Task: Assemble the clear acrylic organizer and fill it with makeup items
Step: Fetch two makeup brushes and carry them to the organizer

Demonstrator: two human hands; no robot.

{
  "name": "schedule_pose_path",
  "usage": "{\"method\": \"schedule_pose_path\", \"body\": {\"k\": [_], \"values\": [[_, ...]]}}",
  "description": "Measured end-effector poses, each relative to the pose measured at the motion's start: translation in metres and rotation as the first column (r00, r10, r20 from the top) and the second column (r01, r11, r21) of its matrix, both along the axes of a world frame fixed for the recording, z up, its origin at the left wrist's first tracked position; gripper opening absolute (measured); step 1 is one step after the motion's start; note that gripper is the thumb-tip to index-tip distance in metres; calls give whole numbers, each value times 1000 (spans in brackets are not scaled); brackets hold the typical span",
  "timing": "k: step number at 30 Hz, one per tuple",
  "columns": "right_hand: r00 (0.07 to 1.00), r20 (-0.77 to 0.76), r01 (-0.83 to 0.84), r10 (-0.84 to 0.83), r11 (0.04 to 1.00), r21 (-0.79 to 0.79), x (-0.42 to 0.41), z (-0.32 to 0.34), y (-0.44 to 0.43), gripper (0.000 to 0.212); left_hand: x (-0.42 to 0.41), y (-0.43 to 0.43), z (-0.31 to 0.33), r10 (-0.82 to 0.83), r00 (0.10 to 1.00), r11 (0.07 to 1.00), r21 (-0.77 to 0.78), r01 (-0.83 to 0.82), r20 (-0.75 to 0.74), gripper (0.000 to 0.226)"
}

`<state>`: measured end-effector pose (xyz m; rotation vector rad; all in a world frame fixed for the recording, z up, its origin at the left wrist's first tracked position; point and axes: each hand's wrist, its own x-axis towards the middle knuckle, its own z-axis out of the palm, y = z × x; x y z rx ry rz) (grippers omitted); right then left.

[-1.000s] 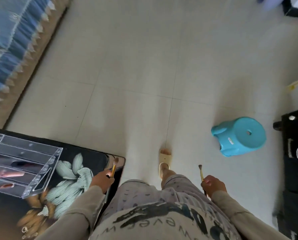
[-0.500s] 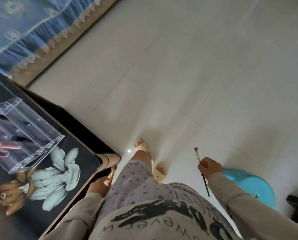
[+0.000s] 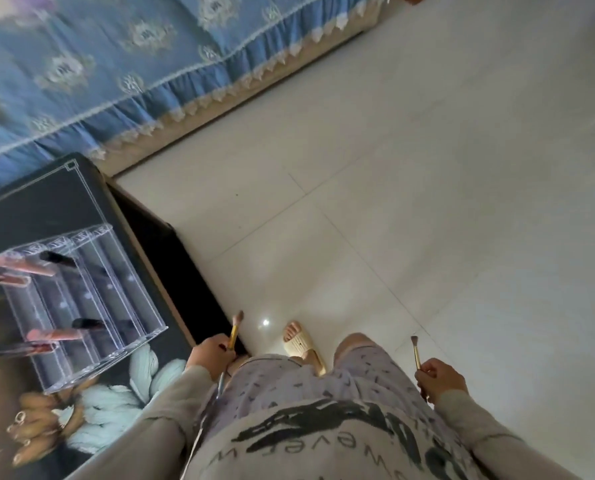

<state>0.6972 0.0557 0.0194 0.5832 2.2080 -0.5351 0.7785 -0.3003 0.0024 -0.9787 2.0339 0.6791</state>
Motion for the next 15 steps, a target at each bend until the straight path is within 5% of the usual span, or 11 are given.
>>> {"method": "schedule_pose_path", "body": {"k": [6,15], "values": [[996,0,-84,84,996,8,-71,1,-44,12,-44,-43,7,188,978,982,27,-186,-94,11],[908,-5,-418,418,908,4,-206,-8,-134,9,-49,-60,-2,509,860,860,38,-509,-20,9]]}}
